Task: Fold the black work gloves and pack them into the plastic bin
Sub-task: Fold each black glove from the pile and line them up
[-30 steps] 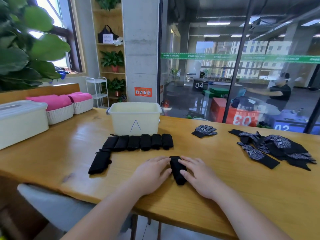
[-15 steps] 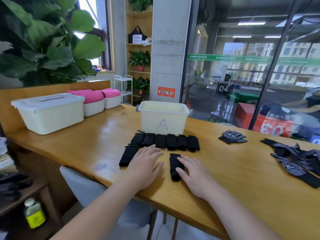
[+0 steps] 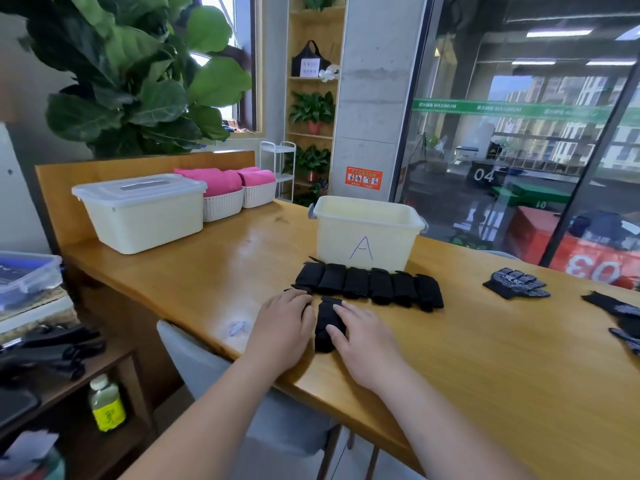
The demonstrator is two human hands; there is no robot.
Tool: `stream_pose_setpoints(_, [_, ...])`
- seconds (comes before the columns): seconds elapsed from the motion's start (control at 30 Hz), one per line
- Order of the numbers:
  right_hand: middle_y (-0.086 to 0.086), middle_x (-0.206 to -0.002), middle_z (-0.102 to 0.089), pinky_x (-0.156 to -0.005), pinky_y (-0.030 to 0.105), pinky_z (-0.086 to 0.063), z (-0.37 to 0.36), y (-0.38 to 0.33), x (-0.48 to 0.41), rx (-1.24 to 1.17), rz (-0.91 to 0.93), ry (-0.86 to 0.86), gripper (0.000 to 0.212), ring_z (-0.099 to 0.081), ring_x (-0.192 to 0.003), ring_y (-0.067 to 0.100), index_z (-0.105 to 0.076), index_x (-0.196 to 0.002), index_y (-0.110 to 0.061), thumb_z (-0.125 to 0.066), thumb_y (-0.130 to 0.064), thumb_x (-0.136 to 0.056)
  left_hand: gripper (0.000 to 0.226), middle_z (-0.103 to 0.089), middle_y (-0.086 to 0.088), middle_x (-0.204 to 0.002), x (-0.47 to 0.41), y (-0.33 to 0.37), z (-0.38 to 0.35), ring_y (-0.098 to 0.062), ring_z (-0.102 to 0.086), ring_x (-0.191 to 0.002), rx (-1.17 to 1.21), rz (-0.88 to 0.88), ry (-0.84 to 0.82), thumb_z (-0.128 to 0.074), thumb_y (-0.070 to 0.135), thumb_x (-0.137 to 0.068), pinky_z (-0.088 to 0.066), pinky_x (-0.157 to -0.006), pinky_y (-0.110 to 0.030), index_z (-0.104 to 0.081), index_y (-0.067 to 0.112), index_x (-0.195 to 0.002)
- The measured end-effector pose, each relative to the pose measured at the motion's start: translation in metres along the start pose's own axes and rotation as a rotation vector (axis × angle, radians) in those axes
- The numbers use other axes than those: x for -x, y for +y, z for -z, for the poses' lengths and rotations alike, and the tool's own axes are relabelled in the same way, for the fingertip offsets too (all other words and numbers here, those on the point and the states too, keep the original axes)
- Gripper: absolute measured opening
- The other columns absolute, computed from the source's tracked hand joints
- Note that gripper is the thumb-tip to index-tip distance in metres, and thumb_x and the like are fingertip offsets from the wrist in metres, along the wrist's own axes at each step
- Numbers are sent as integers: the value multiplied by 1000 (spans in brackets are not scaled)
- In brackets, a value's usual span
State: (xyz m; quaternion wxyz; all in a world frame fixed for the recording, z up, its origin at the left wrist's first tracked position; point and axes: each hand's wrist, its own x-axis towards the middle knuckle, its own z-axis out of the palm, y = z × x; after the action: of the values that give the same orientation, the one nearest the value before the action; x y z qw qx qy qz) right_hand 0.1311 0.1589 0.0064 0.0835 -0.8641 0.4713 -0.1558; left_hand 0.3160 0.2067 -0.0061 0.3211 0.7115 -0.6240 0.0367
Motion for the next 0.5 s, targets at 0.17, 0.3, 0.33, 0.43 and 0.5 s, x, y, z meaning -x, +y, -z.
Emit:
stream_pose_setpoints(0.17, [-14, -171, -32, -123, 41, -31, -10, -16, -16, 27, -37, 16, 60, -30, -155, 16, -35, -164, -34, -31, -60, -110, 52, -59, 5, -148, 1, -2, -2, -13, -48, -138, 18, -6, -6, -29, 36, -108, -29, -123, -32, -64, 18, -142])
stream_pose_setpoints(0.3, [-12, -172, -28, -126, 43, -28, -14, -26, -23, 29, -60, 10, 62, -26, -157, 18, -31, -165, -33, -28, -60, -110, 47, -58, 5, -150, 1, -6, -5, -12, -44, -142, -4, -32, -9, -34, 33, -109, -25, -125, -33, -63, 18, -143])
stream_pose_setpoints(0.33, [-11, -173, -27, -126, 43, -27, -14, -28, -24, 27, -63, 9, 62, -26, -158, 19, -30, -166, -33, -28, -60, -110, 47, -56, 5, -151, 0, -6, -5, -11, -43, -144, -4, -26, -7, -35, 33, -109, -24, -126, -33, -62, 18, -145])
stream_pose_setpoints(0.43, [-10, -173, -26, -127, 44, -27, -13, -30, -24, 10, -67, 6, 62, -25, -158, 19, -29, -166, -32, -28, -59, -110, 47, -52, 5, -156, 0, -6, -6, -11, -37, -150, 8, -1, 3, -38, 33, -110, -20, -129, -34, -59, 18, -148])
stream_pose_setpoints(0.5, [-10, -173, -26, -127, 44, -27, -10, -28, -20, -12, -69, 7, 63, -25, -158, 19, -29, -166, -33, -28, -61, -110, 46, -50, 5, -158, 1, -6, -5, -11, -34, -153, 21, -1, 5, -41, 33, -110, -21, -129, -34, -59, 19, -149])
